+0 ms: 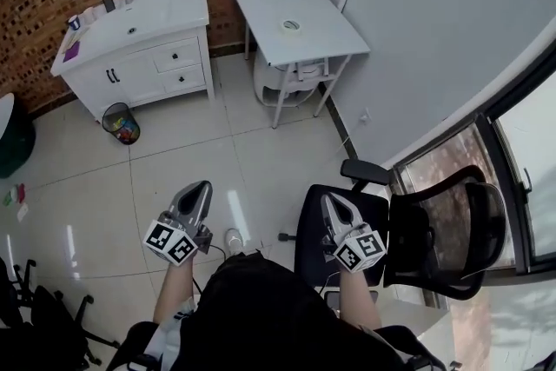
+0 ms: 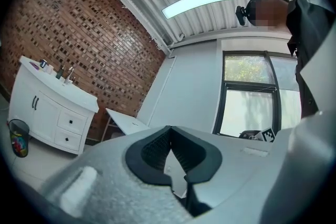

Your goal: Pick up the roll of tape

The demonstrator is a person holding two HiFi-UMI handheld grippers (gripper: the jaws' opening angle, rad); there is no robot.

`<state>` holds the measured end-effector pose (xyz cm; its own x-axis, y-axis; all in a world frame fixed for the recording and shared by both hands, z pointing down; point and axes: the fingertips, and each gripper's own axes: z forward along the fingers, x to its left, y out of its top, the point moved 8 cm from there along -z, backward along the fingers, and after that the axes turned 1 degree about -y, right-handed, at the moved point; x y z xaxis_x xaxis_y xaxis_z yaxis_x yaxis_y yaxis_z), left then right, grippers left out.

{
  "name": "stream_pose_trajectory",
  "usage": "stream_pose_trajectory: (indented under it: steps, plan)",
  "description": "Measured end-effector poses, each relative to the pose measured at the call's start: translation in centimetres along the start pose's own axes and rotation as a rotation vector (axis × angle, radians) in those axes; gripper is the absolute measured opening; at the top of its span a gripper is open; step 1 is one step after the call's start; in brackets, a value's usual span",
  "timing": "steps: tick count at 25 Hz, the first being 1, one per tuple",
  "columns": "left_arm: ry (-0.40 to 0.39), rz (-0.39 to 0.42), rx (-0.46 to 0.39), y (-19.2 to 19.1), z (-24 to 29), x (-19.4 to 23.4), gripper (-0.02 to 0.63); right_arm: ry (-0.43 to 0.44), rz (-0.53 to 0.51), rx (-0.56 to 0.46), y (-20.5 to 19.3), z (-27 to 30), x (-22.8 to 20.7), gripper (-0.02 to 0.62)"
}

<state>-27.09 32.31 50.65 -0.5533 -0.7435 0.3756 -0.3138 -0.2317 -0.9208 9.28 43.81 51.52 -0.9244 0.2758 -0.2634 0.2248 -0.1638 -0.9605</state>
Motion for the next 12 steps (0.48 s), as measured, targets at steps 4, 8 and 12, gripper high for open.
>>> stream_pose_trajectory:
  steps: [4,8,12]
  plan:
    - [-0.052,0.001,-0.002,0.6,3.8,1.3,0.002,-0.049,-0.011,-0.043,1.4,1.2,-1.5,0.006]
    - [-0.070,-0.031,-0.030,1.2,6.1,3.3,0.002,-0.051,-0.031,-0.047,2.1,3.5,-2.2,0.006]
    - [-0.073,0.033,-0.005,2.0,7.4,5.7,0.002,-0.042,-0.037,-0.053,2.2,6.9,-2.3,0.006]
